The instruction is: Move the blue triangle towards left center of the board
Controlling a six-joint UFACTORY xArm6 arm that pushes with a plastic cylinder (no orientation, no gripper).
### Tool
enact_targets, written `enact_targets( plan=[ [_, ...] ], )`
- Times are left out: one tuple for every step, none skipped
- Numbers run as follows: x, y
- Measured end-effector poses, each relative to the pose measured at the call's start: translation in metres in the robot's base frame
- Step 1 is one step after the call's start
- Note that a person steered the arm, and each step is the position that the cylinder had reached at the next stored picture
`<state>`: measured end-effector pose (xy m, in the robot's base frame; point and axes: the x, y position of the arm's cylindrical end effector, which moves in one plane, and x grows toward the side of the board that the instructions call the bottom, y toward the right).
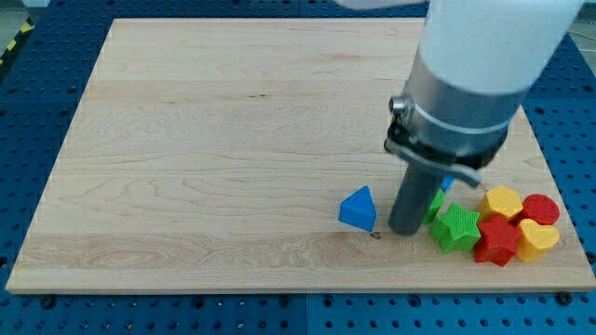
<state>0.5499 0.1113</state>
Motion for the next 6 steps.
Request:
enact_targets(
  plan=[
    [-0.005,0.0],
    [0.014,0.01],
    [0.022,0.001],
    [0.011,-0.034],
    [-0.012,-0.073],
    [-0.035,-0.089]
  ],
)
